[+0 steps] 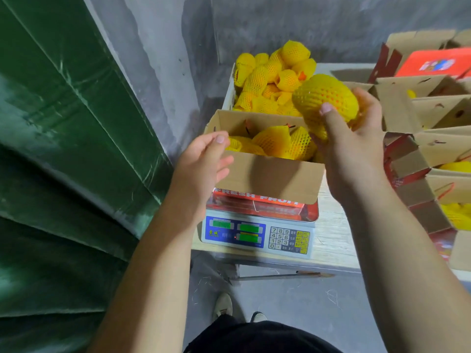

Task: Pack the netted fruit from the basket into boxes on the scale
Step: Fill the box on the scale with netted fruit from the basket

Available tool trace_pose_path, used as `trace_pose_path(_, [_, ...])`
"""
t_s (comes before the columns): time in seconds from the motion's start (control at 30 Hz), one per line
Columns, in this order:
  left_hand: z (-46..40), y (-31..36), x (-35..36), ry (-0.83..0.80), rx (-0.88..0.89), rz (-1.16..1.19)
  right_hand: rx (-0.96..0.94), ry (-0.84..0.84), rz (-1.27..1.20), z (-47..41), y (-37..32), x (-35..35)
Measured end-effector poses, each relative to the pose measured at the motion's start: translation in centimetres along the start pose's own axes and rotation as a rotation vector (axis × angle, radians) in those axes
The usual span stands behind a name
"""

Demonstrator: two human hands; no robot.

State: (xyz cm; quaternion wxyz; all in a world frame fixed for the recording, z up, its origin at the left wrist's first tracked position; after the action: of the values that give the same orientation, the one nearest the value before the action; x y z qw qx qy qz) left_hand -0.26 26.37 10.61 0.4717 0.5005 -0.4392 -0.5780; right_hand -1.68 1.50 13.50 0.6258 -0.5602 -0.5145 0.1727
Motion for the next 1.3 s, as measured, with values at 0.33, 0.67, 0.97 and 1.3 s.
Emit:
trace_pose_path(0.33, [-0.9,-0.4,0.4,-0.044,-0.024,-0.137,0.047,-0.519,1.144,-2.4,3.4,0.4])
trace_pose_path(0.67, [-1.2,0.0,1.0,-0.062,-0.009,-0.226,0.014,-0.618,0.980,1.2,3.5,3.4])
trace_pose_path(0.97, [-2.8,-0.9,0.0,-0.069,-0.023,-0.242,0.107,-0.656,0.652,2.0,5.6,5.9])
trace_pose_path(1.3, [-6.0,-0.4,-1.6,-0.073,0.016,-0.212,0.259,-0.430,0.359,-0.1,7.8,7.9])
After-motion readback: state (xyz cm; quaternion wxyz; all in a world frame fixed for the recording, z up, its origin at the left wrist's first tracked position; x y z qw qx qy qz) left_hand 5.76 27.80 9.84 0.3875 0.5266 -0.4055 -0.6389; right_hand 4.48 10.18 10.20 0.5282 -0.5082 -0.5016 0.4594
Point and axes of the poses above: each hand's wrist, its own z-axis away from the middle knuckle, its own x-axis out of the palm, y = z × x, the point moved 6 cm from there along -z, towards the middle knuckle, and after that the axes turned 13 degrees about -z, right-handed, at the moved point
